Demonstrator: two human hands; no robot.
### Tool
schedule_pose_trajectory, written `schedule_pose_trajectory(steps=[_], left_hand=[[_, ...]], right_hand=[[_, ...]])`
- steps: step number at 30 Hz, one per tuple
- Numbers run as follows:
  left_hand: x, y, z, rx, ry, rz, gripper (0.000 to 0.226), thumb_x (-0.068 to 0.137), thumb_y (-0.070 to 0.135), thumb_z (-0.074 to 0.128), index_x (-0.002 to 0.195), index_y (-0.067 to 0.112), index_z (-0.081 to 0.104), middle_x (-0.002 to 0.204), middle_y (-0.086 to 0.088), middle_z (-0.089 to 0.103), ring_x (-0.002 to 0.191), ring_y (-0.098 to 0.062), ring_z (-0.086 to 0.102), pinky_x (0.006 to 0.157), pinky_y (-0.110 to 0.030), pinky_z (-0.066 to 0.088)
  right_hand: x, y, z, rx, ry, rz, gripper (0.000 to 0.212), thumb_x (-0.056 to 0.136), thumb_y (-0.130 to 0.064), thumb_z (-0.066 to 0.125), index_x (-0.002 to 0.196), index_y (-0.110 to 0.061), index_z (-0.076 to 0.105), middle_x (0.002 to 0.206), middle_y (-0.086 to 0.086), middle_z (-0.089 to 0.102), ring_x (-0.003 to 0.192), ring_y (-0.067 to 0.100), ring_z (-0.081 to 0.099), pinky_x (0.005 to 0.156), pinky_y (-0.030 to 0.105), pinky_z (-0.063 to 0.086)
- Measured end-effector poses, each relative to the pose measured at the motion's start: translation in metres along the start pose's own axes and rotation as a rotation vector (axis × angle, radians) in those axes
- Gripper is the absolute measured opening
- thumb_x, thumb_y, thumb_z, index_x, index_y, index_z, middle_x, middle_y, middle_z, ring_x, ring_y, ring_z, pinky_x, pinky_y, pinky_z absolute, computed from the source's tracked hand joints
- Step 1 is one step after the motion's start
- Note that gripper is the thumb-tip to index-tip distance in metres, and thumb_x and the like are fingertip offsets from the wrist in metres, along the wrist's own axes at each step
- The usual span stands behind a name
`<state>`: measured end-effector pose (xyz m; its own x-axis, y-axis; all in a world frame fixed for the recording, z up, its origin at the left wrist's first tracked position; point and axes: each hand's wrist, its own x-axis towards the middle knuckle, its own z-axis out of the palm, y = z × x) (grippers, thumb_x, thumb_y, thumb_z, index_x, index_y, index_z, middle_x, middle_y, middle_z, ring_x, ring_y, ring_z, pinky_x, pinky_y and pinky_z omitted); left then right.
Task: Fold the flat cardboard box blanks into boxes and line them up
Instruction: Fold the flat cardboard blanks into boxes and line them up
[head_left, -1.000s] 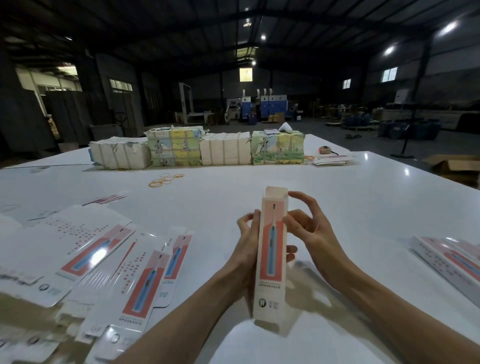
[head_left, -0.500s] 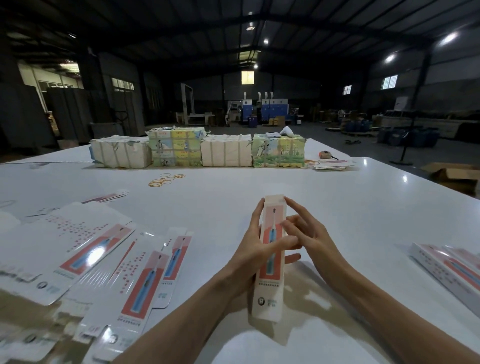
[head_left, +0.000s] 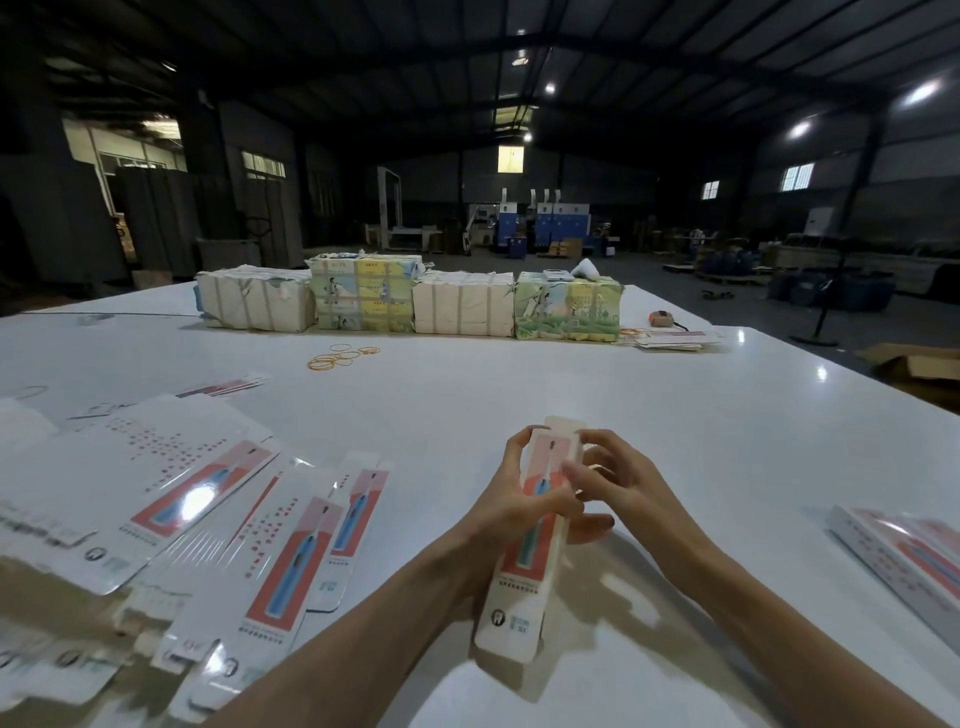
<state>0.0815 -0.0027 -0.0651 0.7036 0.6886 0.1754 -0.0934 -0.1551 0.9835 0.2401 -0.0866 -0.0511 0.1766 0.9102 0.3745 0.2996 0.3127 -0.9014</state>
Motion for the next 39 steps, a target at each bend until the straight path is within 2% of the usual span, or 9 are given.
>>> schedule_pose_trajectory(steps=[3,7,11,16,21,24,28,33,39], left_hand=[[0.0,-0.001,0.001,-0.058,-0.068,-0.05,0.092,0.084,0.017,0.083,0.151,0.044,0.027,0.132,-0.008,0.062,0.103,-0.028,0.078,0.082,-0.036,0.064],[-0.002,0.001,0.006,0.074,-0.103,-0.061,0.089,0.088,0.017,0.084,0.149,0.047,0.027,0.135,-0.006,0.059,0.11,-0.037,0.074,0.096,-0.051,0.062],[-0.005,0.003,0.006,0.127,-0.123,-0.065,0.089,0.09,0.018,0.084,0.15,0.048,0.026,0.133,-0.007,0.061,0.11,-0.037,0.074,0.097,-0.053,0.061],[-0.005,0.004,0.008,0.131,-0.116,-0.03,0.09,0.086,0.02,0.085,0.15,0.046,0.027,0.134,-0.005,0.059,0.11,-0.036,0.074,0.095,-0.053,0.062],[-0.003,0.0,0.007,0.12,-0.117,-0.034,0.09,0.083,0.026,0.084,0.149,0.048,0.028,0.136,-0.006,0.059,0.108,-0.036,0.075,0.094,-0.052,0.062],[-0.002,-0.001,0.005,0.037,-0.165,-0.04,0.084,0.09,0.017,0.082,0.145,0.054,0.029,0.137,-0.004,0.059,0.102,-0.034,0.078,0.085,-0.042,0.065],[-0.001,0.002,0.0,-0.015,-0.111,-0.024,0.089,0.087,0.013,0.083,0.144,0.055,0.029,0.137,-0.009,0.056,0.099,-0.036,0.078,0.083,-0.043,0.066],[0.002,0.001,-0.008,-0.027,-0.044,0.008,0.095,0.084,0.009,0.085,0.146,0.053,0.028,0.139,-0.008,0.055,0.109,-0.038,0.075,0.087,-0.049,0.065],[0.003,-0.006,-0.013,0.002,-0.076,0.013,0.094,0.084,0.012,0.086,0.143,0.058,0.029,0.137,-0.01,0.053,0.1,-0.037,0.078,0.083,-0.047,0.066]], right_hand=[[0.007,0.002,-0.002,0.099,0.154,0.058,0.033,0.105,-0.043,0.057,0.137,-0.037,0.05,0.105,0.001,0.078,0.091,0.025,0.078,0.081,0.032,0.064],[0.01,0.007,-0.014,0.055,0.199,0.05,0.022,0.109,-0.026,0.054,0.124,-0.019,0.068,0.098,0.006,0.078,0.079,0.032,0.075,0.069,0.032,0.063],[0.006,0.01,-0.013,-0.042,0.22,-0.029,0.024,0.108,-0.021,0.055,0.125,-0.027,0.071,0.095,-0.001,0.077,0.076,0.033,0.074,0.066,0.033,0.064],[0.009,0.013,-0.01,-0.104,0.29,-0.06,0.028,0.107,-0.022,0.056,0.129,-0.039,0.06,0.086,-0.007,0.075,0.079,0.02,0.075,0.063,0.025,0.062],[0.007,0.01,-0.012,-0.192,0.261,-0.161,0.023,0.107,-0.013,0.057,0.118,-0.026,0.071,0.093,-0.012,0.077,0.078,0.023,0.077,0.059,0.029,0.062],[0.005,0.004,-0.011,-0.226,0.224,-0.197,0.026,0.106,-0.009,0.055,0.111,-0.028,0.073,0.096,-0.015,0.077,0.086,0.017,0.078,0.061,0.027,0.062],[0.014,-0.012,-0.01,-0.345,0.103,-0.145,0.025,0.109,-0.015,0.052,0.115,-0.032,0.069,0.106,-0.011,0.075,0.089,0.009,0.075,0.067,0.027,0.064],[0.034,-0.033,-0.004,-0.018,0.02,0.121,0.024,0.107,-0.035,0.056,0.113,-0.02,0.074,0.101,0.002,0.077,0.092,0.025,0.077,0.071,0.039,0.065],[0.038,-0.011,0.001,0.188,0.093,0.204,0.017,0.1,-0.028,0.069,0.111,-0.017,0.076,0.102,0.01,0.078,0.098,0.031,0.076,0.078,0.04,0.064]])
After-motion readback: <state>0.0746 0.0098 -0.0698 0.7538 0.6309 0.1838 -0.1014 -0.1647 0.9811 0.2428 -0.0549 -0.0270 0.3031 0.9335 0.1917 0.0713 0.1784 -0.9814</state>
